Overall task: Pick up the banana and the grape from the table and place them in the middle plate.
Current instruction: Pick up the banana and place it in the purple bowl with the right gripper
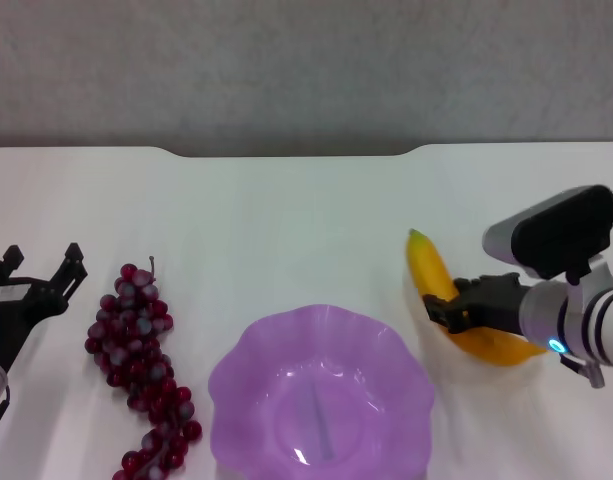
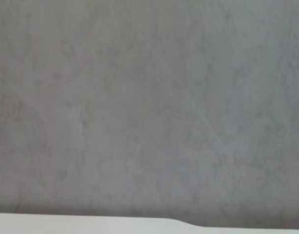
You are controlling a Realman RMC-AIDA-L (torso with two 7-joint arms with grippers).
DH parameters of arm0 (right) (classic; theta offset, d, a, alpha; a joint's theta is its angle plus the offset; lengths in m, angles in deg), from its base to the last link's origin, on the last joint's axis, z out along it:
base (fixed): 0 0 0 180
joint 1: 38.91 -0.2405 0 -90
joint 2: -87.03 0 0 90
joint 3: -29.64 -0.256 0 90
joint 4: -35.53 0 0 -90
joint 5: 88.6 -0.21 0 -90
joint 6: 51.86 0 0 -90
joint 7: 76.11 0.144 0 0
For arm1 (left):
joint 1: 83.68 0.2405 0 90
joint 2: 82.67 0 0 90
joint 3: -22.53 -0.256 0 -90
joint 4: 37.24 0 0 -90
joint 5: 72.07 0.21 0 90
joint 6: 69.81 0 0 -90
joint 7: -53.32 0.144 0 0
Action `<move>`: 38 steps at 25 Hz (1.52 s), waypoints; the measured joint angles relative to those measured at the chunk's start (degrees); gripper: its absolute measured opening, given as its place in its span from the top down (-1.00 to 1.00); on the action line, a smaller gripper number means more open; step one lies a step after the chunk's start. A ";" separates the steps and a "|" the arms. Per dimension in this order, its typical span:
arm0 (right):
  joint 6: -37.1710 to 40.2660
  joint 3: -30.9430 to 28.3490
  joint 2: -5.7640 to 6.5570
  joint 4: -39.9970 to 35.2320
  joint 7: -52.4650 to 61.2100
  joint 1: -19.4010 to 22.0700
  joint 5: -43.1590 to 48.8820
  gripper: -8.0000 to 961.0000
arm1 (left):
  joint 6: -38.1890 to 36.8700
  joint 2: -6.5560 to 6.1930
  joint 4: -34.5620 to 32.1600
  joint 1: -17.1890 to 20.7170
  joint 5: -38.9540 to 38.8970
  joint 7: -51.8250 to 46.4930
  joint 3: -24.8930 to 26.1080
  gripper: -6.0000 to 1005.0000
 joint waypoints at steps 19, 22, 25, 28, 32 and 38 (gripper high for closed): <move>-15.01 6.49 -0.09 17.11 -3.27 -1.12 -0.51 0.00 | 1.01 -0.09 0.00 -0.48 0.00 0.16 0.30 -0.63; -14.26 9.80 -0.21 15.56 -3.42 -2.86 -0.62 0.00 | 1.01 -0.08 -0.01 -0.54 0.00 0.14 0.30 -0.63; -13.53 11.47 -0.24 15.08 -3.85 -3.29 -0.76 0.00 | 1.01 -0.09 -0.04 -0.55 0.00 0.08 0.30 -0.63; -13.45 12.60 -0.19 14.98 -5.22 -3.40 -0.81 -0.01 | 1.01 -0.12 -0.07 -0.60 0.00 0.01 0.28 -0.63; -12.07 13.32 -0.20 14.90 -6.93 -3.39 -0.81 -0.01 | 1.01 -0.12 -0.07 -0.61 0.00 0.00 0.34 -0.63; -8.64 16.29 -0.21 14.43 -11.52 -3.05 -0.77 -0.01 | 1.01 -0.09 -0.01 -0.61 0.00 0.00 0.38 -0.63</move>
